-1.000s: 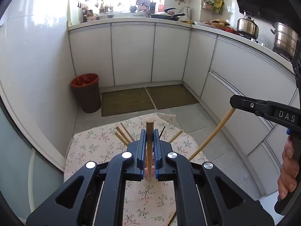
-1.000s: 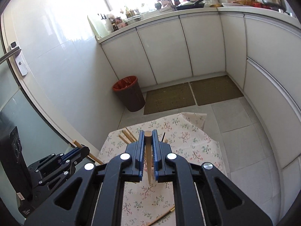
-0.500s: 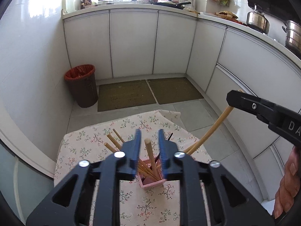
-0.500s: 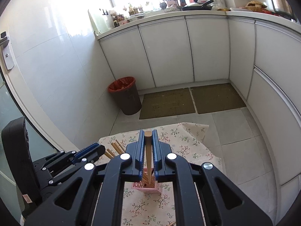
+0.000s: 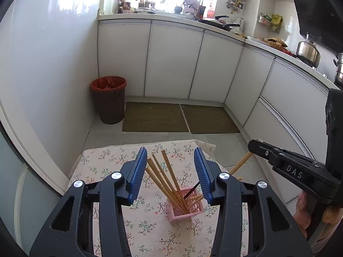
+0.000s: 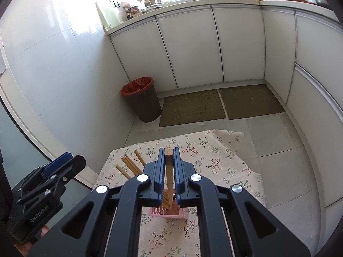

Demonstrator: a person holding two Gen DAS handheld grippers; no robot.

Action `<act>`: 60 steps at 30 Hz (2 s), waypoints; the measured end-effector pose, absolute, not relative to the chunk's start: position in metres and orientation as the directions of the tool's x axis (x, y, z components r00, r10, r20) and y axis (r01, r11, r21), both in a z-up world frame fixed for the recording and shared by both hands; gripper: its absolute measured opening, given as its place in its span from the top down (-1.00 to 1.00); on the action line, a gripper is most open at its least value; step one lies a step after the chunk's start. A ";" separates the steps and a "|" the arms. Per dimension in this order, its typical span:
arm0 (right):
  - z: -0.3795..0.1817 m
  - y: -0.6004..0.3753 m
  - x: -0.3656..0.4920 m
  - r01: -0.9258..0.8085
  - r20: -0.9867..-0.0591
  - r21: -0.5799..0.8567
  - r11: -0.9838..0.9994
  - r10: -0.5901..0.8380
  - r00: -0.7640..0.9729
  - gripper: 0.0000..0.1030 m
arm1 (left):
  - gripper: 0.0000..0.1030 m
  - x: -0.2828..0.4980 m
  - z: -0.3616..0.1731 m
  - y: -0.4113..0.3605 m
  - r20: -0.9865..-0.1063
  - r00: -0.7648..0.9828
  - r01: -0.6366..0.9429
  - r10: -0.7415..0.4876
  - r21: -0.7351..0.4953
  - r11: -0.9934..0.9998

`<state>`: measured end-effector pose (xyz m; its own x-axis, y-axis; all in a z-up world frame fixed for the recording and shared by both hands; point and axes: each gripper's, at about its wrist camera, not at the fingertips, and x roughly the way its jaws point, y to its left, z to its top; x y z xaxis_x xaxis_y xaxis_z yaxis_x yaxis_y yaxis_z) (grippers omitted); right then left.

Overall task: Organize utensils
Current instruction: 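Carry both held chopsticks over the pink basket, then drop the chopsticks into the pink basket by opening both tools, then move both open tools to the last two chopsticks on the cloth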

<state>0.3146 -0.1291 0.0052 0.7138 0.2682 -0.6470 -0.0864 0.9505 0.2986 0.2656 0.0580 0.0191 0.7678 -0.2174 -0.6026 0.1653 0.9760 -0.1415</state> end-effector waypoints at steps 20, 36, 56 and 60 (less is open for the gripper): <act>0.022 -0.140 0.248 0.021 -0.609 0.217 0.976 0.119 0.784 0.01 | -0.44 0.212 0.036 0.056 -0.554 0.823 0.106 -0.128 -0.071 0.992; 0.002 -0.186 0.184 0.186 -0.627 0.318 0.930 0.059 0.777 -0.87 | -0.86 0.166 0.032 0.025 -0.554 0.820 0.152 -0.144 -0.032 0.988; -0.186 -0.261 0.109 0.489 -0.876 0.386 0.782 0.145 0.460 -0.87 | -0.70 0.204 -0.229 -0.073 -0.989 0.126 0.444 -0.073 -0.009 0.896; -0.197 -0.268 0.106 0.517 -0.884 0.389 0.762 0.152 0.441 -0.87 | -0.50 0.215 -0.242 -0.085 -0.989 0.091 0.419 -0.113 -0.065 0.906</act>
